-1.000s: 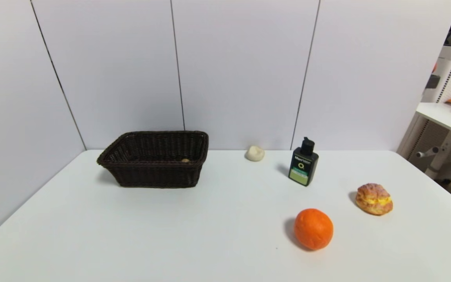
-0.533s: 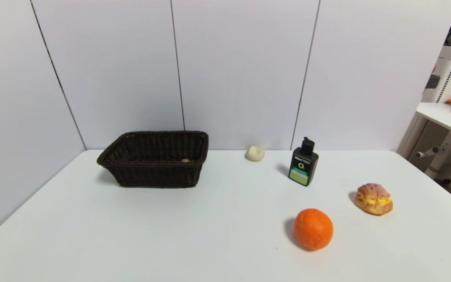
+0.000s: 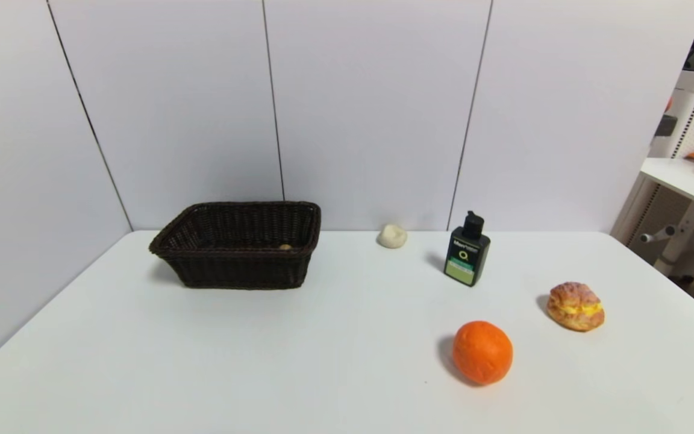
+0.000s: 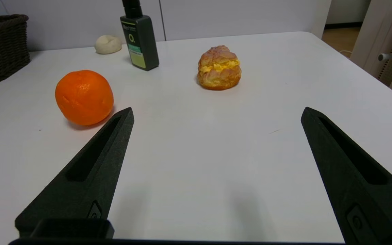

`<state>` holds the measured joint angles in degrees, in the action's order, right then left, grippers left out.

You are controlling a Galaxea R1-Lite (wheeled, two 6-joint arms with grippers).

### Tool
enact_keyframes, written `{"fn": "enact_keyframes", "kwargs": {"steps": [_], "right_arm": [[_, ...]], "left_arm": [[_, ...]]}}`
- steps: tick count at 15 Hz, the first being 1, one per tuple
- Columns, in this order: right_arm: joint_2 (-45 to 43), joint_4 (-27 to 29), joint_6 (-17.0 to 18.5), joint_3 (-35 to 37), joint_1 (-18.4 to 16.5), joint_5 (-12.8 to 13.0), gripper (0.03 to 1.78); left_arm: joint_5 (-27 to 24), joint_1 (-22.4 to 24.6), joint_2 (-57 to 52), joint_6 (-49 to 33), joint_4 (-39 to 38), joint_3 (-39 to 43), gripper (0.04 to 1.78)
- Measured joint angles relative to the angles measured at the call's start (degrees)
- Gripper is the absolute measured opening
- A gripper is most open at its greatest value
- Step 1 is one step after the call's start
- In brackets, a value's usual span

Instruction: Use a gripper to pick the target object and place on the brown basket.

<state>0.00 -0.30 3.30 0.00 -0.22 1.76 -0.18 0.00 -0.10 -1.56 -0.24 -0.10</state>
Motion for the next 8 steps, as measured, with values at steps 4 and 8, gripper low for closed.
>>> {"fn": "enact_keyframes", "kwargs": {"steps": [4,8], "right_arm": [[0.0,0.0,0.0,0.0,0.0,0.0,1.70],[0.0,0.0,-0.8,0.0,0.0,-0.3,1.70]], "left_arm": [[0.0,0.0,0.0,0.0,0.0,0.0,1.69],[0.0,0.0,0.0,0.0,0.0,0.0,1.69]]}}
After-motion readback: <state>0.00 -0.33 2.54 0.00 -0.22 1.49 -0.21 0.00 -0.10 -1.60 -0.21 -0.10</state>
